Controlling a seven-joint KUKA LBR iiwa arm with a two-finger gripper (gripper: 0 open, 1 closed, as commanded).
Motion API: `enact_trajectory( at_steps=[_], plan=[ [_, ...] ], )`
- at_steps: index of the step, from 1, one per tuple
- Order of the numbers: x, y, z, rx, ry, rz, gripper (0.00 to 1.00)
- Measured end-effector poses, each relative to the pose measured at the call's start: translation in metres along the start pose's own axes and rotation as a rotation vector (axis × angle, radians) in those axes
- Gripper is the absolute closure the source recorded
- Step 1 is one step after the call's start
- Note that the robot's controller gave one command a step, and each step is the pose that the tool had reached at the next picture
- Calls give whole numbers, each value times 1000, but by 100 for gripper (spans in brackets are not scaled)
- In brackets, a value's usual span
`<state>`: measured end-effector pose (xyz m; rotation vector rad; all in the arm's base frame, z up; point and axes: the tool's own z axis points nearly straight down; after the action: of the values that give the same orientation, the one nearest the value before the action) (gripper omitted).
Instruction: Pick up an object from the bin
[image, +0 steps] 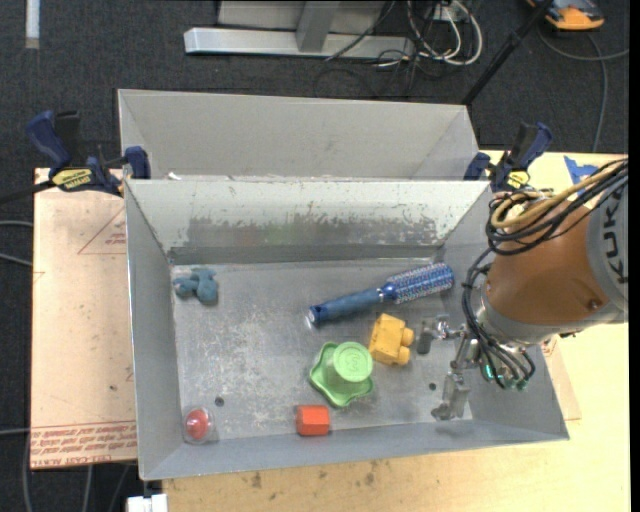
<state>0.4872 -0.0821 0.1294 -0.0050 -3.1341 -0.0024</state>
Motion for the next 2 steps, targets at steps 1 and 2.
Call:
enact_trajectory(
  at_steps=[1, 2],
  plan=[
    [-77, 47, -10, -1, -17, -18, 0],
    [-133, 43, 55, 1, -15, -126, 0]
  ],
)
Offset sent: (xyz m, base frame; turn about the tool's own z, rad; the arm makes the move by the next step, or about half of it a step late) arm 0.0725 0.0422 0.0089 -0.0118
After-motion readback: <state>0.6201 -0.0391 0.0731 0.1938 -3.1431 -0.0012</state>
